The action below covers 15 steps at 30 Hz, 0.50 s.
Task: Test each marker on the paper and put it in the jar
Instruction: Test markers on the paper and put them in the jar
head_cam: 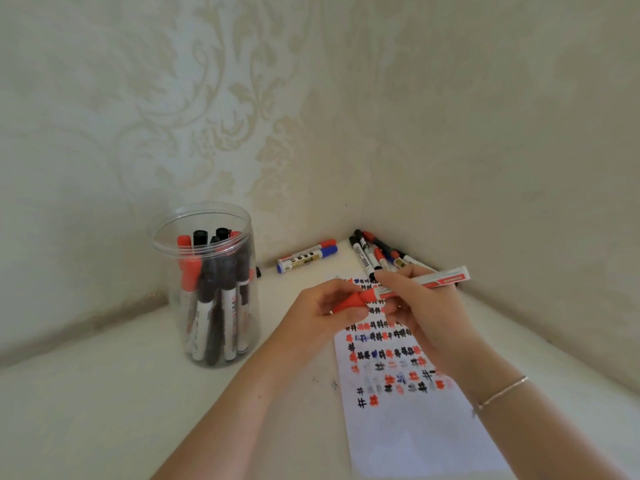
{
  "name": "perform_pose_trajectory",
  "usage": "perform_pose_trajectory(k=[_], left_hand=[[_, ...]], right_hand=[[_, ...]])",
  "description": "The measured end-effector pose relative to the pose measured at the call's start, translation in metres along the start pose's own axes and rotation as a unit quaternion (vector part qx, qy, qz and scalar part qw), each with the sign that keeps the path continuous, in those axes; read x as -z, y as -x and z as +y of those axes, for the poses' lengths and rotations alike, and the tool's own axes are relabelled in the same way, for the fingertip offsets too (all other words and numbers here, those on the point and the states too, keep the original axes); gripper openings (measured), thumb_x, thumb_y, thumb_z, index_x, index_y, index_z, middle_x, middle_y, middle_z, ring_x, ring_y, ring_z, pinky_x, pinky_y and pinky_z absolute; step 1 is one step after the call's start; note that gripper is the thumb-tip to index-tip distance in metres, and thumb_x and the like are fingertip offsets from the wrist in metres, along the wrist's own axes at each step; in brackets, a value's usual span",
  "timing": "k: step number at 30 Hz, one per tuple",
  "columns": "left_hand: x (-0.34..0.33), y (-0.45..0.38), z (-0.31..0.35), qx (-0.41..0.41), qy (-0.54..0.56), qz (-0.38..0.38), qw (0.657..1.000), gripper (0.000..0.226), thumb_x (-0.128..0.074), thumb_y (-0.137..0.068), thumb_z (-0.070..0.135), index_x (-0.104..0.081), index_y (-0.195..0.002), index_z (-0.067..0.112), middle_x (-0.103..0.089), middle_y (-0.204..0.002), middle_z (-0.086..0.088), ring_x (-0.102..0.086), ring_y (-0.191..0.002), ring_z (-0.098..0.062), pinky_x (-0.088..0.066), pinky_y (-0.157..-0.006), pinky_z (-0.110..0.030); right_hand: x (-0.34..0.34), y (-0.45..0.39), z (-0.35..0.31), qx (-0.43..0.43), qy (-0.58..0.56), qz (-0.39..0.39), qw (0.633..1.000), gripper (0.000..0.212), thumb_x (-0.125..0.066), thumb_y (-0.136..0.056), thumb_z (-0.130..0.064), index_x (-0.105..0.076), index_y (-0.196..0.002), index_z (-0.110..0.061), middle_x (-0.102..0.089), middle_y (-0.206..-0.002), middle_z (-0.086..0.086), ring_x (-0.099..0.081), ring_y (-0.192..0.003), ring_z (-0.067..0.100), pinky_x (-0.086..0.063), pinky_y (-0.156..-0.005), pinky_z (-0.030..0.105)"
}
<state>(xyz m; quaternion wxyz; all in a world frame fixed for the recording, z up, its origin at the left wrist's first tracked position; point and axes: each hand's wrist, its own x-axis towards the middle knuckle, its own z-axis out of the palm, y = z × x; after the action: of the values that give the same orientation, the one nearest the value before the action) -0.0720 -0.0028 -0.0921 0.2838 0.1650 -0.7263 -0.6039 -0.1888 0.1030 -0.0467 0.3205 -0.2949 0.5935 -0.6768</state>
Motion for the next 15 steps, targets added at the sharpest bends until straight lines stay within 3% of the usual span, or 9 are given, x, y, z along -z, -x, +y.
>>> perform_pose_trajectory(k=[5, 7, 10, 13, 15], left_hand=[[0.001, -0.001, -0.002, 0.002, 0.015, -0.010, 1.000, 0.022, -0.071, -0.083, 0.010, -0.069, -0.104, 0.015, -0.070, -0.103, -0.012, -0.065, -0.099, -0.025, -0.053, -0.090, -0.030], [0.002, 0.000, 0.000, 0.014, 0.027, -0.025, 0.999, 0.020, -0.067, -0.087, 0.008, -0.069, -0.105, 0.014, -0.070, -0.089, -0.005, -0.067, -0.081, -0.014, -0.052, -0.074, -0.019], [0.003, 0.000, 0.004, 0.052, 0.091, -0.032, 0.994, 0.011, -0.064, -0.084, 0.013, -0.069, -0.094, 0.014, -0.052, -0.069, -0.001, -0.039, -0.053, -0.005, -0.029, -0.052, -0.017], [0.007, -0.003, 0.003, 0.090, 0.117, 0.020, 0.989, 0.012, -0.058, -0.081, 0.007, -0.065, -0.074, 0.012, -0.050, -0.063, 0.000, -0.029, -0.048, -0.005, -0.022, -0.048, -0.020], [0.007, -0.003, 0.005, 0.098, 0.067, 0.043, 0.992, 0.020, -0.050, -0.089, 0.002, -0.058, -0.071, 0.003, -0.050, -0.062, 0.000, -0.028, -0.045, -0.005, -0.021, -0.048, -0.021]], right_hand=[[0.001, -0.004, -0.001, -0.028, -0.002, -0.037, 0.999, 0.021, -0.071, -0.081, -0.004, -0.055, -0.068, -0.003, -0.061, -0.057, 0.013, -0.055, -0.045, 0.017, -0.048, -0.045, 0.023], [0.000, -0.005, 0.001, -0.051, 0.000, -0.076, 0.996, 0.016, -0.074, -0.077, -0.008, -0.060, -0.072, -0.001, -0.065, -0.067, 0.015, -0.060, -0.052, 0.017, -0.052, -0.052, 0.023], [-0.001, -0.006, -0.001, -0.092, -0.031, -0.122, 0.988, 0.028, -0.074, -0.078, -0.021, -0.068, -0.089, 0.004, -0.069, -0.082, 0.019, -0.065, -0.067, 0.022, -0.057, -0.062, 0.028], [0.001, -0.013, -0.012, -0.080, -0.039, -0.029, 0.996, 0.031, -0.063, -0.089, -0.028, -0.068, -0.091, 0.003, -0.069, -0.075, 0.018, -0.064, -0.060, 0.025, -0.055, -0.057, 0.033], [0.002, -0.021, -0.015, 0.015, 0.158, 0.062, 0.985, 0.020, -0.059, -0.093, -0.022, -0.067, -0.089, -0.004, -0.063, -0.060, 0.010, -0.055, -0.042, 0.016, -0.049, -0.045, 0.025]])
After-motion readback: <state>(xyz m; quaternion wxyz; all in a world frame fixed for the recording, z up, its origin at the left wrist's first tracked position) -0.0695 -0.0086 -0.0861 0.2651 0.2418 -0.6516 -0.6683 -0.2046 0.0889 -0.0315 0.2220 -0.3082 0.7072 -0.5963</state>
